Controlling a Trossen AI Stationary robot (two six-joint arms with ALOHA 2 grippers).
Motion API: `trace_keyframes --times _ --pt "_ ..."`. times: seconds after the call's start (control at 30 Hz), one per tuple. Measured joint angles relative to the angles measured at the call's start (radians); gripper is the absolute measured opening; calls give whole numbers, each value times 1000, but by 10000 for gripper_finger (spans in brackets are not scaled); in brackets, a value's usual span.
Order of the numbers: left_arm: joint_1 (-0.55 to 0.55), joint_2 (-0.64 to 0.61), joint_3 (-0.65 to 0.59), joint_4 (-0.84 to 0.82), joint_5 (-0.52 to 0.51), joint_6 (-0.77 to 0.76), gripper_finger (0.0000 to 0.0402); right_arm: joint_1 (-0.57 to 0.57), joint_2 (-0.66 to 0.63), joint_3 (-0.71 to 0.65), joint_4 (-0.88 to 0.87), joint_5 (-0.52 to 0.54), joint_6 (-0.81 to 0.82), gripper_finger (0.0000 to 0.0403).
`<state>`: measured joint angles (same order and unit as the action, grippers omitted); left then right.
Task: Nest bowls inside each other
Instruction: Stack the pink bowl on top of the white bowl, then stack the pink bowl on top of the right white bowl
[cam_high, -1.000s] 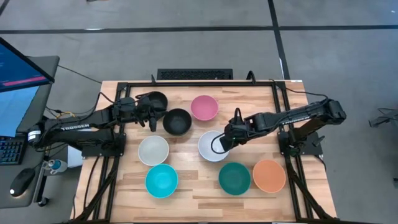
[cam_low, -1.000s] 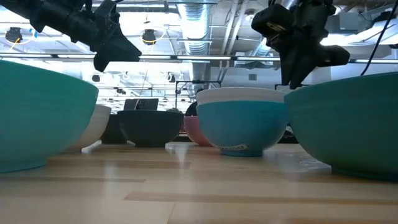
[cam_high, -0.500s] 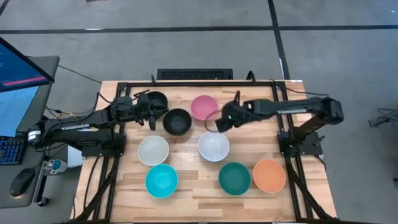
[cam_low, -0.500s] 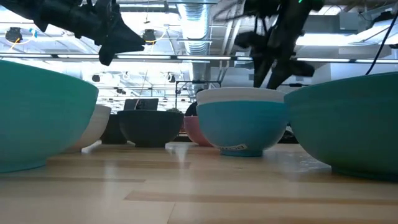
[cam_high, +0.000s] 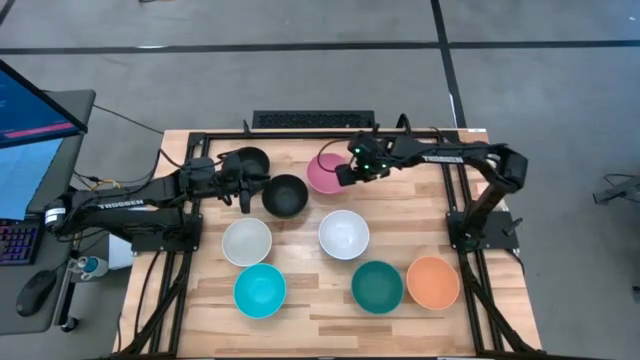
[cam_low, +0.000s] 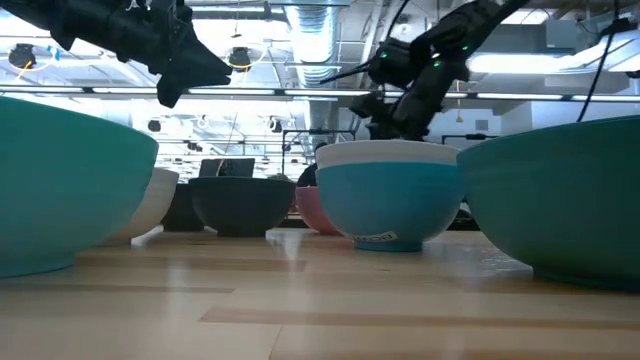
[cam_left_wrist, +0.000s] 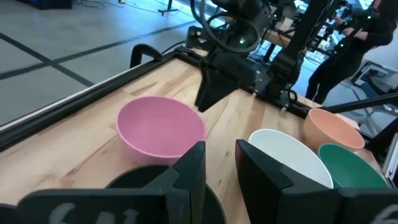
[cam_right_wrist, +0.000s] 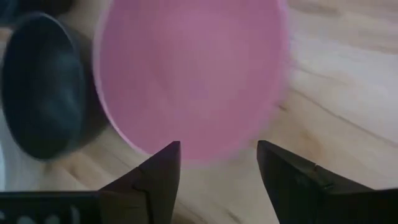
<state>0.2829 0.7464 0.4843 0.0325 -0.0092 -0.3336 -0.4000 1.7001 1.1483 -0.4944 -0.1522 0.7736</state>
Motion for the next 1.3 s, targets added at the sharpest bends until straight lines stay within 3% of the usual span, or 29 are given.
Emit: trace_keyframes --times 0.33,0.73,1.3 --pt "0 0 0 -40 -16 -12 77 -7 131 100 -99 1 -77 235" --pt "0 0 0 -43 -35 4 77 -9 39 103 -94 61 -75 234" --pt "0 0 0 -42 -40 3 77 -34 58 102 -28 96 -104 234"
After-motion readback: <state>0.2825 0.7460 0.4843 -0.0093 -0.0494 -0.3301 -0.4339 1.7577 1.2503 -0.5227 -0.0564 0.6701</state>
